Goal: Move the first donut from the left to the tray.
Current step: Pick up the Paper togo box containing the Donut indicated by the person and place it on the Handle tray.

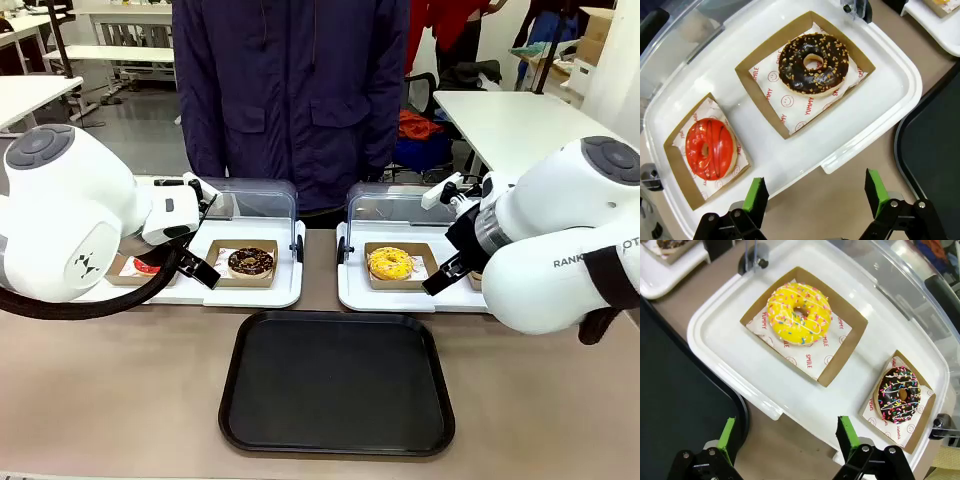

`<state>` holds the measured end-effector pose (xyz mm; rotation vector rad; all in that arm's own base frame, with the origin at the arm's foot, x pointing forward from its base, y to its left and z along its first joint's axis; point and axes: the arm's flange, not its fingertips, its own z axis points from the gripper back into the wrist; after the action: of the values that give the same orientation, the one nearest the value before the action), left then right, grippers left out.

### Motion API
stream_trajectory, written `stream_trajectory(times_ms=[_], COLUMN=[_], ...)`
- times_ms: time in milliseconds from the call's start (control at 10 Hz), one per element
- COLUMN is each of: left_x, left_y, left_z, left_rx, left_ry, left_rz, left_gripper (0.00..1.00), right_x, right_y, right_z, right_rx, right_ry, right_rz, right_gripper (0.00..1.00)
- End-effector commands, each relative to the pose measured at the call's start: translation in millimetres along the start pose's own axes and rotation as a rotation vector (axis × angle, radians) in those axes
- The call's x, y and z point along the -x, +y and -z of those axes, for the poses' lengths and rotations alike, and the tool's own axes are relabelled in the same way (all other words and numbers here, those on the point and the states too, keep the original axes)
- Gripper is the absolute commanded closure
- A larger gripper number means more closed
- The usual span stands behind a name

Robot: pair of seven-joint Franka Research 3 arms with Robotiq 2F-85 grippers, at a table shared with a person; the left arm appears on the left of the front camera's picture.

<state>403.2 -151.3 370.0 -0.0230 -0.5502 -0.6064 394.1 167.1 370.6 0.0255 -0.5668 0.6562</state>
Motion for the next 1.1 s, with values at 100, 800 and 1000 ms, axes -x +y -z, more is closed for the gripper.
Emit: stream_trajectory(times_ms=[100, 800, 1000], left_x=[0.0, 0.0, -24.4], left_y=[0.0, -0.1, 16.6], left_z=[-0.1, 0.0, -28.0], left_rx=[0.000, 0.000, 0.118], left_ry=[0.000, 0.000, -0.007], left_rz=[0.000, 0.000, 0.075], left_gripper=[0.00, 0.00, 0.00], right_x=[0.0, 0.0, -34.9], right_y=[0.0, 0.1, -6.4], right_z=[0.0, 0.0, -50.9], right_rx=[0.000, 0.000, -0.061], right_ry=[0.000, 0.000, -0.053], right_rz=[0.000, -0.001, -0.005], right_gripper=[0.00, 0.00, 0.00])
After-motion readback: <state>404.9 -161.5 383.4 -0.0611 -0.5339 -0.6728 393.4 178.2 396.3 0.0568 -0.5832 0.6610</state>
